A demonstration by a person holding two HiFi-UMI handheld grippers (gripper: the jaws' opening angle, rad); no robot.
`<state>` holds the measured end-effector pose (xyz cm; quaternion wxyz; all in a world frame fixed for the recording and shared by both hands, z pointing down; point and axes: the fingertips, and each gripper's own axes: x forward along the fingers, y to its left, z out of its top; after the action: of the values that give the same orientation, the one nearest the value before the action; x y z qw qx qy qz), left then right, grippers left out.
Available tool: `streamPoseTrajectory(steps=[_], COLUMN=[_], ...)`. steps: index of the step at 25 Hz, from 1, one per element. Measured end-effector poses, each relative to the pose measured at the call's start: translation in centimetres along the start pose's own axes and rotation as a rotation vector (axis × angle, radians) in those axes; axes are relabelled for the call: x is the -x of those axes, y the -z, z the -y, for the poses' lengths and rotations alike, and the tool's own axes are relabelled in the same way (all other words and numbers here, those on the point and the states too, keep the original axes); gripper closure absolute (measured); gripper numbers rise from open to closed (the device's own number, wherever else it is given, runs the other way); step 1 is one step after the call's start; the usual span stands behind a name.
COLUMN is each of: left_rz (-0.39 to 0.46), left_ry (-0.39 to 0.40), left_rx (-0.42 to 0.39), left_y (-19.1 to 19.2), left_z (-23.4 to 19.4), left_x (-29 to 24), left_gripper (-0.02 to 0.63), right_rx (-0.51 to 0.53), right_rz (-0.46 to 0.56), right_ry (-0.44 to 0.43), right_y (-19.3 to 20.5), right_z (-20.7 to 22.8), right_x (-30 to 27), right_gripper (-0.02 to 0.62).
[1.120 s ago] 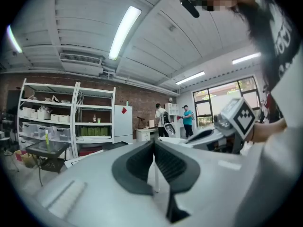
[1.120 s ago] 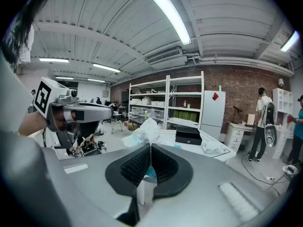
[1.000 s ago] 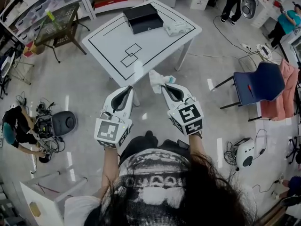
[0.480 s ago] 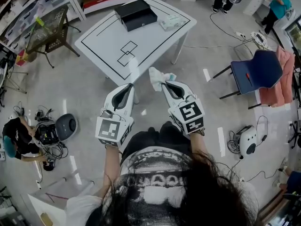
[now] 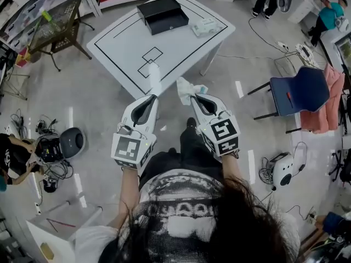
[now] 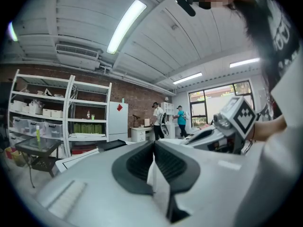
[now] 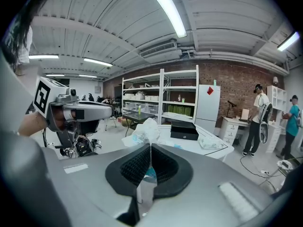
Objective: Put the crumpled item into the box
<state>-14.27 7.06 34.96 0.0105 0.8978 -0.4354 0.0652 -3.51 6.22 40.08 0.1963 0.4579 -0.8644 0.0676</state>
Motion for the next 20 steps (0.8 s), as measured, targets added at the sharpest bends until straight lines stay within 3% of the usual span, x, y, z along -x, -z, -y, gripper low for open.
streamPoseTrajectory(steps=[8,20], left_rz=[-0.021,-0.014], left_ry=[-0.068,-0.148], left_rx=[0.0,-0.013], left_y=[0.7,-1.7], left_z=[-2.7,-4.0], left_x=[-5.0,-18.4], left_gripper=[0.606,0.606], right_rx=[0.01,0.044], right_rz=[0.017,0.029], right_ry=[-0.055,-0.1], right_y=[-0.8,-1.9], right_z=[4.8,18.4], right_x=[-4.9,-9.6], right_gripper=[0.588,0.588])
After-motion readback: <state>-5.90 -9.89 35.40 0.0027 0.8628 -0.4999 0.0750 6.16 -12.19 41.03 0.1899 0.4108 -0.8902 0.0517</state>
